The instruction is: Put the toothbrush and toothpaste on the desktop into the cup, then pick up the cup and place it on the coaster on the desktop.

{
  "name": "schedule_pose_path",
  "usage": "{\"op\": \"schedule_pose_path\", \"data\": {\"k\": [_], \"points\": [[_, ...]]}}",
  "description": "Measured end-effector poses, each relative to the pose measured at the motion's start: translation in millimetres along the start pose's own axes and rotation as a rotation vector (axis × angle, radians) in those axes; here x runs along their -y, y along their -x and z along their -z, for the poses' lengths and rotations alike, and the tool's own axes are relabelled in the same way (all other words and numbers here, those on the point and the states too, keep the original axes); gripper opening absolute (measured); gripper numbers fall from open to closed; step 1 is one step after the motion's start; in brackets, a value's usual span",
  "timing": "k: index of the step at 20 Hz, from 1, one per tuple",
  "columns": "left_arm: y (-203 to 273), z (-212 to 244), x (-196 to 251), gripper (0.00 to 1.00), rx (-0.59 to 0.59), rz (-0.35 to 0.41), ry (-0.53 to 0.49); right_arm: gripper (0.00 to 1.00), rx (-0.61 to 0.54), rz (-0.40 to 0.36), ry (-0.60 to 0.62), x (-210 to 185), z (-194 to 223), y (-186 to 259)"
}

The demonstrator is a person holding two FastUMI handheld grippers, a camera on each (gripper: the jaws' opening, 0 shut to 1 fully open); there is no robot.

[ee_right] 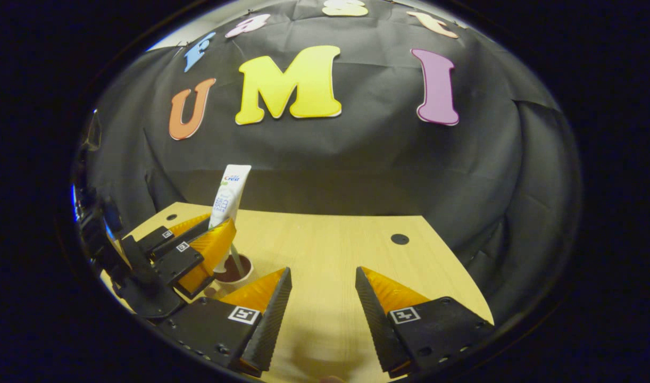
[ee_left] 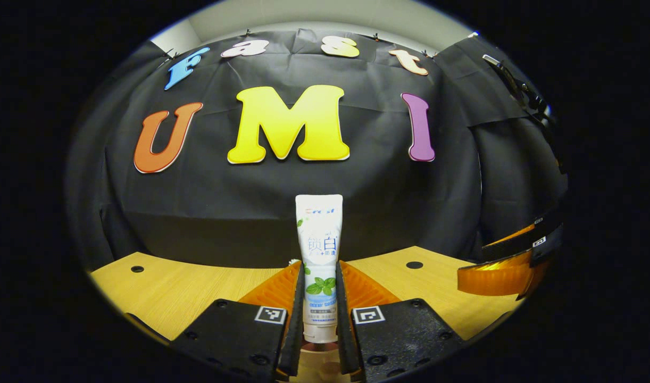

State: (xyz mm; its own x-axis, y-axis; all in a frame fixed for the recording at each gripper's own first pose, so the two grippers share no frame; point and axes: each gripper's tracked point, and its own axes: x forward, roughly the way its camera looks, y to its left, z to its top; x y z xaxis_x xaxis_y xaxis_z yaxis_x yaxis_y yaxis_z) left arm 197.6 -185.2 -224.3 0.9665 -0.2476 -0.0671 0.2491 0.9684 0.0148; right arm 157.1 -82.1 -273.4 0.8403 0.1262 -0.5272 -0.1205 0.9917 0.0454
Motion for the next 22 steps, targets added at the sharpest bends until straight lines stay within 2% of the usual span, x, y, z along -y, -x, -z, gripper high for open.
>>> {"op": "schedule_pose_path", "data": {"k": [3,5,6,12,13,14,16,18,19,20,22], "points": [[-3,10,-3,0.35,-0.019,-0.011,-0.002,0.74,0.005,0.016,-0.012,10,-3,-3],[-2,9,-1,0.44,-0.013,-0.002,-0.008,0.74,0.011,0.019,-0.022,11,-7,-4],[-3,5,-2,0.49,-0.001,-0.007,-0.012,0.74,0.012,0.017,-0.024,10,-6,-4],[18,1,-7,0.6,-0.04,-0.017,0.013,0.77,0.015,-0.004,-0.013,-7,-12,-1],[24,-1,-12,0.64,-0.049,-0.029,0.014,0.78,0.011,-0.006,-0.013,-10,-13,-1],[31,-4,-17,0.77,-0.056,-0.042,0.014,0.8,0.007,-0.005,-0.014,-13,-13,1],[45,-12,-28,0.9,-0.071,-0.063,0.018,0.8,0.005,-0.009,-0.03,-21,-17,2],[60,-18,-37,0.93,-0.093,-0.078,0.028,0.83,0.002,-0.009,-0.032,-30,-21,5],[68,-20,-42,1.0,-0.108,-0.087,0.032,0.83,-0.006,-0.002,-0.029,-33,-21,5],[75,-22,-47,0.93,-0.12,-0.095,0.038,0.84,-0.013,-0.006,-0.031,-38,-21,8],[90,-26,-58,0.93,-0.141,-0.115,0.052,0.85,-0.035,-0.007,-0.035,-48,-21,11]]}}
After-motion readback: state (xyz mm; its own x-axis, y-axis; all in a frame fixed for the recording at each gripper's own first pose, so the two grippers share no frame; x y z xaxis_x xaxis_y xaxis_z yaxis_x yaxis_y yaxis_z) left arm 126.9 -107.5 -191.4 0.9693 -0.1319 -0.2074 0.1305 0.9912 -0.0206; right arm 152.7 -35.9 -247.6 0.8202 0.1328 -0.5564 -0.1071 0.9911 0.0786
